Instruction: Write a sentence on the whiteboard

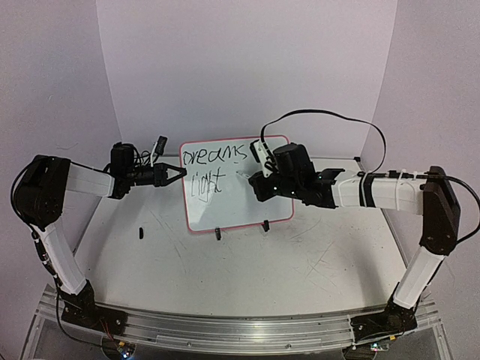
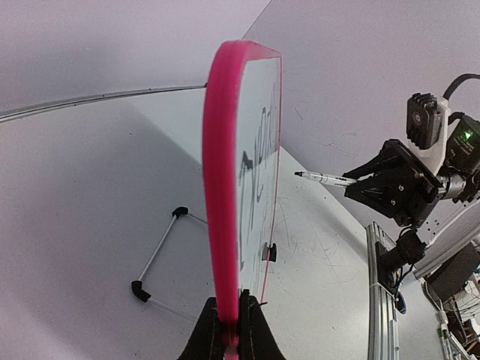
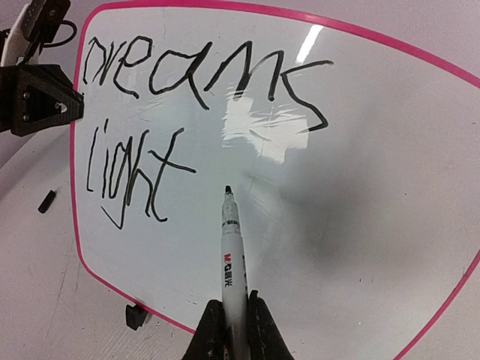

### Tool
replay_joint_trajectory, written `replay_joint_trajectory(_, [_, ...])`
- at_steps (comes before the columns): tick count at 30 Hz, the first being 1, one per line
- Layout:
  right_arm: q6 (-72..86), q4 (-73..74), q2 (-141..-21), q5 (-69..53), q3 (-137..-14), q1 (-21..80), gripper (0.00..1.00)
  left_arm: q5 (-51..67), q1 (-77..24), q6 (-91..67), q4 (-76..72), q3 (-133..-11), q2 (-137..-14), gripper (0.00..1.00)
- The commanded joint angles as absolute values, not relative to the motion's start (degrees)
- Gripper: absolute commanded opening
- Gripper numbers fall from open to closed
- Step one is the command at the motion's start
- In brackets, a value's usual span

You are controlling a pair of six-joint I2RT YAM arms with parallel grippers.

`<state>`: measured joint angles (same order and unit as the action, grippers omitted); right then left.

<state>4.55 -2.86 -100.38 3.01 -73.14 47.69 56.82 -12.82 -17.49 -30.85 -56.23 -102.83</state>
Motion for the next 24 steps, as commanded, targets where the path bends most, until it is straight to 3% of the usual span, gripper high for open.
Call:
replay_joint_trajectory(1, [4.1, -3.7, -98.7, 1.2, -74.0, 47.5, 0.00, 51.3, -13.2, -13.1, -29.6, -57.1, -102.4, 0.00])
replay_joint_trajectory(24, [4.5, -3.9, -103.7, 0.5, -77.8, 46.8, 0.00, 51.5, -13.2, -12.6, -28.7, -57.8, -102.5, 0.00])
